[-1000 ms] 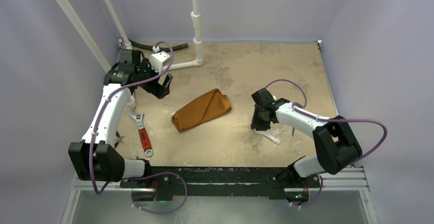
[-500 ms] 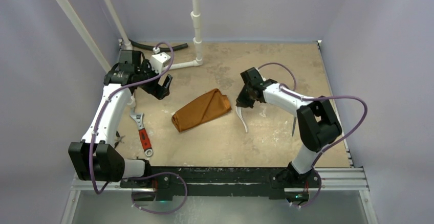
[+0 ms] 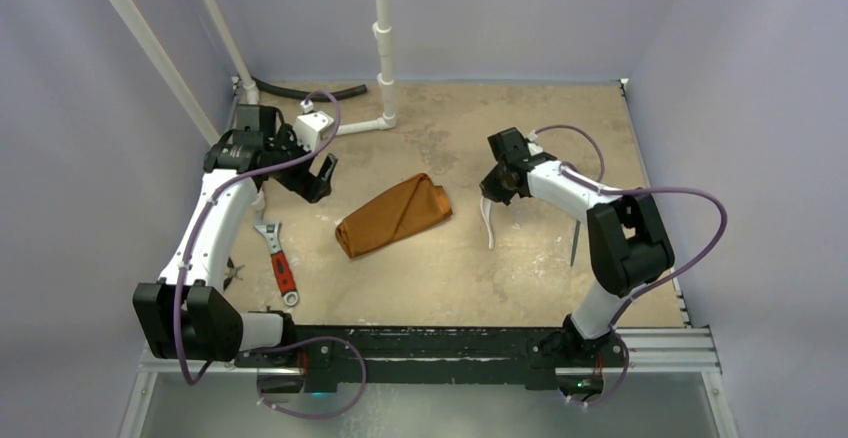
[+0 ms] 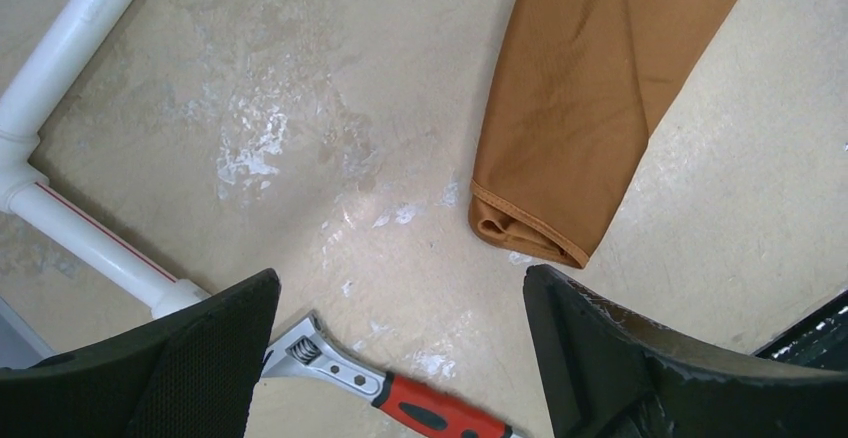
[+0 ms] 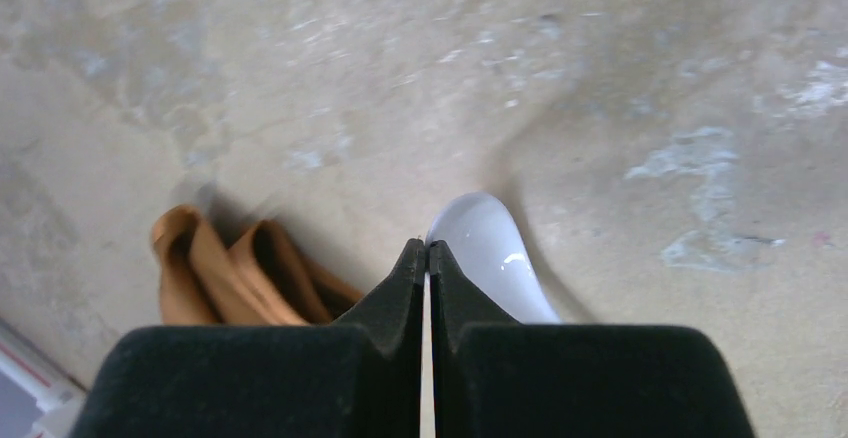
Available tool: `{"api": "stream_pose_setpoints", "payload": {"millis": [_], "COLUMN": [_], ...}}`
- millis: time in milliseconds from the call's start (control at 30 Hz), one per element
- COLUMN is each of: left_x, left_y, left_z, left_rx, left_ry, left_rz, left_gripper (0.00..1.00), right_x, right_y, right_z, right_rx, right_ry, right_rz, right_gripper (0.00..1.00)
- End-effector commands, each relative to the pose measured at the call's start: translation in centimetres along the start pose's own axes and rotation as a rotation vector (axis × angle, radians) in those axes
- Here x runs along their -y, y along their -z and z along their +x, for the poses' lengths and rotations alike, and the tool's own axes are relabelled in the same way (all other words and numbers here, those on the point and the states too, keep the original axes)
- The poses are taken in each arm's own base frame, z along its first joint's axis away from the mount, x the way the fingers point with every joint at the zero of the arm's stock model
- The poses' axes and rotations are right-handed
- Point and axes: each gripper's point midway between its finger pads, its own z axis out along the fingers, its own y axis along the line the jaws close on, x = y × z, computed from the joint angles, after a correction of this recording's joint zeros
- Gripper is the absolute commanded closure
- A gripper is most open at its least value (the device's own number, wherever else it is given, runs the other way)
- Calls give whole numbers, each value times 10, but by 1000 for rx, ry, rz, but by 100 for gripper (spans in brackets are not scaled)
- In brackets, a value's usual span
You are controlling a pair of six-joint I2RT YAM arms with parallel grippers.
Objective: Fold the napkin into a case and place the utensils inside
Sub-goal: Place the spoon at the center of the board.
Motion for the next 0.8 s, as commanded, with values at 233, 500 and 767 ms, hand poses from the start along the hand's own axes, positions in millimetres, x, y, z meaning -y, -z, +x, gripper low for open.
{"api": "stream_pose_setpoints", "payload": {"millis": [233,500,767], "left_x": [47,46,42], "left_y": [-16,-14,-10], "left_z": [-35,-37,-39], "left_rx": [28,20,18], "left_ry": [3,-14,-29], "left_rz": [40,34,16], "left_gripper": [8,8,8], "right_x": [-10,0,17], "right_y": [-7,11,-12], "right_z": [-8,-43,5], "right_rx": [-15,155,7], "right_ry": [-71,151,449], "right_rz": [1,63,-76], "right_gripper": [74,25,5]}}
